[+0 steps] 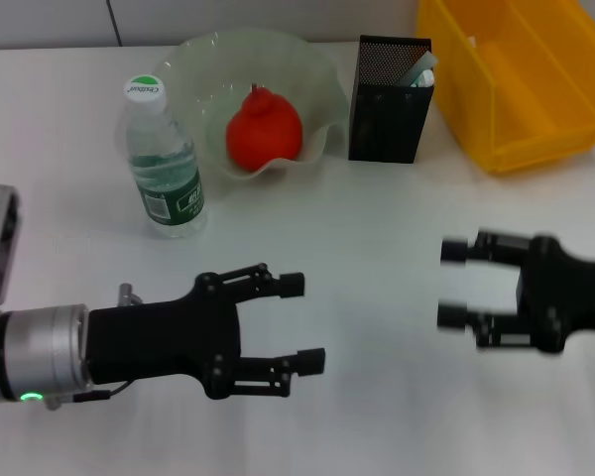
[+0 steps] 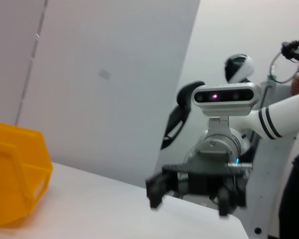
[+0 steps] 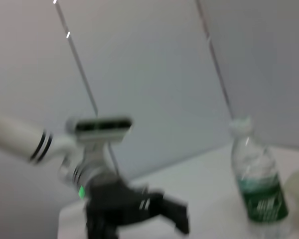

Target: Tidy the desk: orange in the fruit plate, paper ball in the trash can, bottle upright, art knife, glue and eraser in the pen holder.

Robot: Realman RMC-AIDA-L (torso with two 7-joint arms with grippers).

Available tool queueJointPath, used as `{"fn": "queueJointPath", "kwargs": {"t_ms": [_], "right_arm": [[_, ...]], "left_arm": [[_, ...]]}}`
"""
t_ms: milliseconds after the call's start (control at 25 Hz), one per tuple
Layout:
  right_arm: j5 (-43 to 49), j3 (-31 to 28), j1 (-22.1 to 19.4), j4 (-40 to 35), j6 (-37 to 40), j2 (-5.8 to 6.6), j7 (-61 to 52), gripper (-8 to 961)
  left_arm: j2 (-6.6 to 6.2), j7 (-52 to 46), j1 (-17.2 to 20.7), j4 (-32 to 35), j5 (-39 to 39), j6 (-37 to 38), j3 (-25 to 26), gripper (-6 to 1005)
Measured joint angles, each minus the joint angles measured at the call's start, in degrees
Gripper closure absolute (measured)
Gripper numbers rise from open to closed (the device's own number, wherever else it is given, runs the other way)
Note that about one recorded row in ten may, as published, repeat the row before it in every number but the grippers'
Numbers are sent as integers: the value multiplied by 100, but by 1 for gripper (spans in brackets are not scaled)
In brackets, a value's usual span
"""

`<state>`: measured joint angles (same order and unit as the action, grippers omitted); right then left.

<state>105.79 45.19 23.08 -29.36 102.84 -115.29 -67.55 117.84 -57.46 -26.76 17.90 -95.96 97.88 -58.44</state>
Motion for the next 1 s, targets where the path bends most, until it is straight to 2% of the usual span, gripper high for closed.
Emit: {"fn": "queueJointPath", "kwargs": {"t_ms": [80,280,1000], "right_arm": [[335,8,-29,188,-16,-6,349,170],[461,-17,-32,481,-67,-8,857,170],[476,-24,50,545,-133,-82,1002,170]], "left_arm": [[13,-18,-45,38,-80,-57,-15,137],[25,65,-26,58,-82,-143,-36,137],[17,116,120,177,-312,-108,-106,137]]}}
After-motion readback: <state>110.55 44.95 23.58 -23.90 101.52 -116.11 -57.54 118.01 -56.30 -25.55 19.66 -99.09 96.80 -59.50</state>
